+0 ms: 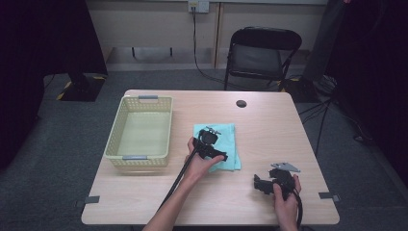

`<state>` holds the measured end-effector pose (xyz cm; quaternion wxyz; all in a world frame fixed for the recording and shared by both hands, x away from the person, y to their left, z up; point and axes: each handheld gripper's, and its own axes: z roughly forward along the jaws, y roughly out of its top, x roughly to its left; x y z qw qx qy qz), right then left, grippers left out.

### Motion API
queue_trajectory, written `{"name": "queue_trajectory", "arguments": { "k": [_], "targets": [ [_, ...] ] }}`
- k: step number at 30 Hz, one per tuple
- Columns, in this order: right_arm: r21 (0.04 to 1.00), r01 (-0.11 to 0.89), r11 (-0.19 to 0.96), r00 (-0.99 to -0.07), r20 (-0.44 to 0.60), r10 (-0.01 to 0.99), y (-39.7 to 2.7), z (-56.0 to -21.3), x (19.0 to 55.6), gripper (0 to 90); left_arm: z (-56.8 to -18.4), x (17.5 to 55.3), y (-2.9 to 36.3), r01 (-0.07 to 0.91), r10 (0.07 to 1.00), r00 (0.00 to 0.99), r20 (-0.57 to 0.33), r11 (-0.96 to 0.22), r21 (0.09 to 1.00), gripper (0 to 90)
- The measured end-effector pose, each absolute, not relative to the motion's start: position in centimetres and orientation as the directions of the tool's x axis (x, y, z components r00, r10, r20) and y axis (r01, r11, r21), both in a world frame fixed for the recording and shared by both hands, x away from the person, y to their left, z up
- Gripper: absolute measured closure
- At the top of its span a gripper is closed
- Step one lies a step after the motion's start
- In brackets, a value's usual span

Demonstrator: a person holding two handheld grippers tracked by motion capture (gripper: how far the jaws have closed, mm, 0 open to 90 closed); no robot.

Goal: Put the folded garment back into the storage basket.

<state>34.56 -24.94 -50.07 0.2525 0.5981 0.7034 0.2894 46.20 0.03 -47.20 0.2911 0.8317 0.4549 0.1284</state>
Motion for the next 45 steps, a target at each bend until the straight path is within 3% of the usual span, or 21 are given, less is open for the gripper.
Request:
{"name": "queue_trajectory", "arguments": {
  "k": [11, 26, 29, 35, 41, 44, 45],
  "targets": [
    [0.709, 0.694, 0.123, -0.165, -0.009, 0.986, -24.9, -50.1, 34.6, 0.0, -48.5, 46.2, -0.8, 0.686, 0.849, 0.528, 0.007, -0.432, 0.586, 2.3],
    [0.709, 0.693, 0.127, -0.171, -0.009, 0.985, -24.9, -50.1, 34.5, 0.0, -48.9, 46.4, -0.5, 0.679, 0.851, 0.524, -0.007, -0.413, 0.606, 0.7],
    [0.709, 0.693, 0.128, -0.172, -0.009, 0.985, -24.9, -50.1, 34.5, 0.0, -48.6, 46.4, -0.2, 0.681, 0.844, 0.536, -0.007, -0.427, 0.595, 3.6],
    [0.709, 0.693, 0.128, -0.173, -0.009, 0.985, -24.9, -50.1, 34.5, 0.0, -48.1, 46.8, 1.4, 0.663, 0.828, 0.561, -0.010, -0.442, 0.604, 26.1],
    [0.709, 0.693, 0.128, -0.173, -0.009, 0.985, -24.9, -50.1, 34.5, 0.0, -47.9, 47.1, 1.8, 0.669, 0.836, 0.549, -0.012, -0.431, 0.605, 34.6],
    [0.709, 0.693, 0.128, -0.173, -0.009, 0.985, -24.9, -50.1, 34.5, 0.0, -47.8, 47.3, 2.1, 0.669, 0.839, 0.545, -0.010, -0.427, 0.609, 45.8],
    [0.709, 0.693, 0.128, -0.173, -0.009, 0.985, -24.9, -50.1, 34.5, 0.0, -47.8, 47.4, 2.3, 0.672, 0.845, 0.535, -0.011, -0.417, 0.612, 45.8]
  ]
}}
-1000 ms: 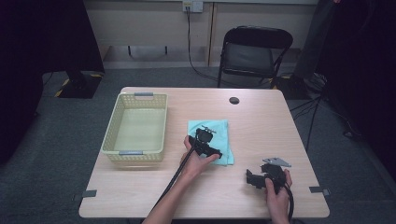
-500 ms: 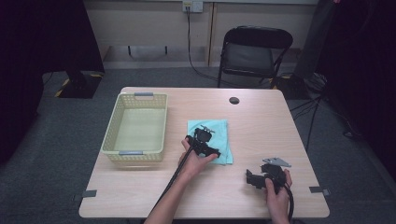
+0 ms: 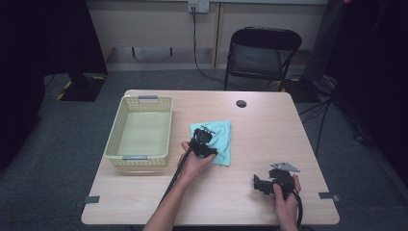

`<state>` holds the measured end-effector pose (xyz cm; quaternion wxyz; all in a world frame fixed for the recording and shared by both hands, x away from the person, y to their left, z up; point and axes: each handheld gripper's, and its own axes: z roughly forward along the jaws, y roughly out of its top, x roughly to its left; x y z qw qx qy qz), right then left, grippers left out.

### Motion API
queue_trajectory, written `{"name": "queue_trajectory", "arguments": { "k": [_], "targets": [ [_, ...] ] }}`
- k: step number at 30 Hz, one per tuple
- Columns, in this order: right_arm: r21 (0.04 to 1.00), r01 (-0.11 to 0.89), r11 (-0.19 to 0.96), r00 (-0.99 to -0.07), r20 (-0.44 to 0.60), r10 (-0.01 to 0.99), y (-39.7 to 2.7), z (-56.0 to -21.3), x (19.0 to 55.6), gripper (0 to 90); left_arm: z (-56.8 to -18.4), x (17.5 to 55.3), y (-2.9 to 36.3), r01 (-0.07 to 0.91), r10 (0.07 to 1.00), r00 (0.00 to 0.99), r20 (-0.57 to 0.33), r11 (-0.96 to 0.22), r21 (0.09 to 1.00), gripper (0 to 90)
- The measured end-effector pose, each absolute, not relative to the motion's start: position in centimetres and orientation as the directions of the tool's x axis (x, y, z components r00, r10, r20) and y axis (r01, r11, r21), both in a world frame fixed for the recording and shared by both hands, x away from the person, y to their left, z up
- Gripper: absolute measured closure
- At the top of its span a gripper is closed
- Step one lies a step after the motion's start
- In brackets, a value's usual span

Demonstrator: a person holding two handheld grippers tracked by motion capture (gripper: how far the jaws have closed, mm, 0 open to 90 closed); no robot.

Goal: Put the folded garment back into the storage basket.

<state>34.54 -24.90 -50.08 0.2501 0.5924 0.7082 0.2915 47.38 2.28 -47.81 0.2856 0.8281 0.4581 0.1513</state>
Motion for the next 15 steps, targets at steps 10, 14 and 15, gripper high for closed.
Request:
{"name": "queue_trajectory", "arguments": {
  "k": [10, 14, 15],
  "targets": [
    [0.709, 0.693, 0.128, -0.173, -0.009, 0.985, -24.9, -50.1, 34.5, 0.0, -47.9, 48.0, 3.7, 0.665, 0.849, 0.527, -0.029, -0.392, 0.636, 73.6],
    [0.709, 0.693, 0.129, -0.174, -0.008, 0.985, -24.9, -50.1, 34.6, 0.0, -47.9, 48.1, 3.9, 0.669, 0.846, 0.531, -0.042, -0.388, 0.634, 74.9],
    [0.709, 0.693, 0.130, -0.175, -0.009, 0.984, -24.9, -50.1, 34.6, 0.0, -47.9, 48.1, 4.0, 0.668, 0.846, 0.530, -0.048, -0.383, 0.638, 75.1]
  ]
}}
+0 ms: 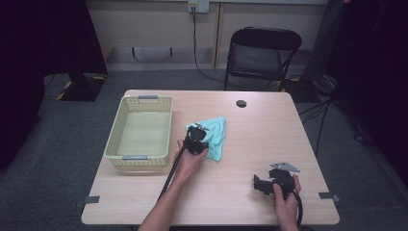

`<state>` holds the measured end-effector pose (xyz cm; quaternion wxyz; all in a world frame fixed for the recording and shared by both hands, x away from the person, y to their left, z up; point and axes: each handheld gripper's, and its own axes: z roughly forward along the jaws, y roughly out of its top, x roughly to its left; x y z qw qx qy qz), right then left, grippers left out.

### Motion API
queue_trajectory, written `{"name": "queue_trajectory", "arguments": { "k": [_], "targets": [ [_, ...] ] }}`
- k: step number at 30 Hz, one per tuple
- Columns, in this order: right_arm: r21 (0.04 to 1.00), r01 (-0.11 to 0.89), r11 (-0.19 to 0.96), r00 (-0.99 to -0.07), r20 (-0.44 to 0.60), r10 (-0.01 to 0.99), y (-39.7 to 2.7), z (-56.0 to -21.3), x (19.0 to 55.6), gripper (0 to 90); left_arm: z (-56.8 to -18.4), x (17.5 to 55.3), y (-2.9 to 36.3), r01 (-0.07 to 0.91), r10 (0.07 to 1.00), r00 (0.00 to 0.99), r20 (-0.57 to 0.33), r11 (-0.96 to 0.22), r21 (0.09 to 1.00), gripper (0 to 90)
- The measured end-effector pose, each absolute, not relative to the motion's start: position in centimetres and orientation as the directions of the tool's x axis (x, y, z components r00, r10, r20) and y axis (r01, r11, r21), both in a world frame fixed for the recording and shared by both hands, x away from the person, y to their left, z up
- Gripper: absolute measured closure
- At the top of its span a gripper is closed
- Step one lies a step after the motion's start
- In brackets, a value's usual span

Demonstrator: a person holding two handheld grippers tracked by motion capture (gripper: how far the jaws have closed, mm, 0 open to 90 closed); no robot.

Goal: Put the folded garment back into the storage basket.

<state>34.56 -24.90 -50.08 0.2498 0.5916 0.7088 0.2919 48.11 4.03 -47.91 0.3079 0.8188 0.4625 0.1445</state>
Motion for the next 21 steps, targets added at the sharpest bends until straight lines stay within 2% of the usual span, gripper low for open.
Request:
{"name": "queue_trajectory", "arguments": {
  "k": [9, 10, 13, 21],
  "targets": [
    [0.709, 0.693, 0.131, -0.178, -0.008, 0.984, -24.9, -50.1, 34.6, 0.0, -47.8, 47.8, 4.4, 0.662, 0.833, 0.550, -0.051, -0.398, 0.635, 78.2],
    [0.709, 0.693, 0.132, -0.179, -0.008, 0.984, -24.9, -50.1, 34.6, 0.0, -47.8, 47.3, 4.4, 0.647, 0.834, 0.551, -0.005, -0.424, 0.634, 78.3],
    [0.709, 0.693, 0.133, -0.180, -0.009, 0.984, -24.9, -50.1, 34.6, 0.0, -47.7, 46.9, 4.9, 0.652, 0.831, 0.556, -0.025, -0.417, 0.633, 78.6],
    [0.708, 0.693, 0.132, -0.179, -0.008, 0.984, -24.9, -50.1, 34.6, 0.0, -46.5, 46.0, 5.5, 0.633, 0.824, 0.567, -0.012, -0.426, 0.647, 78.7]
  ]
}}
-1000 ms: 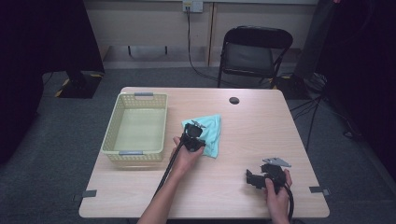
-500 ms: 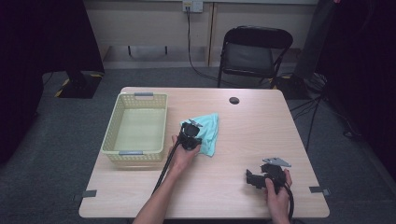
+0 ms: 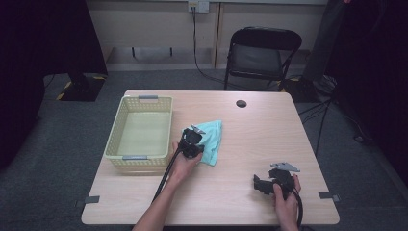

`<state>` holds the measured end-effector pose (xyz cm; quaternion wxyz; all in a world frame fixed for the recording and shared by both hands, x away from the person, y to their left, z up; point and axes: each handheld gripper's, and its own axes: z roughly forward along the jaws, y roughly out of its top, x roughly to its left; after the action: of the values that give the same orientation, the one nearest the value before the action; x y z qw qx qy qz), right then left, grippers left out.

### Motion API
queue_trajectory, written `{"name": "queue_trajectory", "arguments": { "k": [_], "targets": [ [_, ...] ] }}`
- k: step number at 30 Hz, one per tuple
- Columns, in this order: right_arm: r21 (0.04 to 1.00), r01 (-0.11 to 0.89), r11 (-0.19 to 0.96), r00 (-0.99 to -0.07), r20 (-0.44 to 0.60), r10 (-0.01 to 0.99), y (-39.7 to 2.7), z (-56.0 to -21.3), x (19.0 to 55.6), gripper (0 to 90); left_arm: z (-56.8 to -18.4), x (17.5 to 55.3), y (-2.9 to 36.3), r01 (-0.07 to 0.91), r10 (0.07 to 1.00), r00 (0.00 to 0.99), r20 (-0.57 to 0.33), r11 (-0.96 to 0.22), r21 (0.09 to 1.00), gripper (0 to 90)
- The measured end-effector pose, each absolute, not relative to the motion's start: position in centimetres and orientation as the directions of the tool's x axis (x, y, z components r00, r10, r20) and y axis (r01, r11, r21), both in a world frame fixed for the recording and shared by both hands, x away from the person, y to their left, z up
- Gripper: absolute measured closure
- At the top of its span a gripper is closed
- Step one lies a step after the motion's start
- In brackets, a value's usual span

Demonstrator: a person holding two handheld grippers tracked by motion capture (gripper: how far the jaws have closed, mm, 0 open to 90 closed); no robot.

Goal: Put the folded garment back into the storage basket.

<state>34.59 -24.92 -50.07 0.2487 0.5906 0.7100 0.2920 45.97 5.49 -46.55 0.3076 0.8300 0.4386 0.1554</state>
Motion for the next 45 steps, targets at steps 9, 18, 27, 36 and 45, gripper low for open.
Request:
{"name": "queue_trajectory", "arguments": {
  "k": [9, 18, 27, 36, 45],
  "targets": [
    [0.709, 0.693, 0.132, -0.179, -0.008, 0.984, -24.9, -50.1, 34.6, 0.0, -45.3, 45.2, 5.7, 0.610, 0.813, 0.582, 0.005, -0.441, 0.658, 79.0],
    [0.709, 0.693, 0.133, -0.179, -0.009, 0.984, -24.9, -50.1, 34.6, 0.0, -43.5, 44.7, 6.2, 0.586, 0.811, 0.585, 0.011, -0.432, 0.685, 79.0],
    [0.709, 0.693, 0.133, -0.179, -0.009, 0.984, -24.9, -50.1, 34.6, 0.0, -42.3, 44.0, 6.4, 0.562, 0.802, 0.597, 0.013, -0.429, 0.707, 78.9],
    [0.709, 0.693, 0.133, -0.179, -0.009, 0.984, -24.9, -50.1, 34.6, 0.0, -41.6, 43.8, 6.4, 0.548, 0.795, 0.606, 0.017, -0.434, 0.715, 78.8],
    [0.709, 0.693, 0.133, -0.179, -0.009, 0.984, -24.9, -50.1, 34.6, 0.0, -40.3, 43.5, 6.5, 0.522, 0.789, 0.613, 0.026, -0.430, 0.736, 78.9]
  ]
}}
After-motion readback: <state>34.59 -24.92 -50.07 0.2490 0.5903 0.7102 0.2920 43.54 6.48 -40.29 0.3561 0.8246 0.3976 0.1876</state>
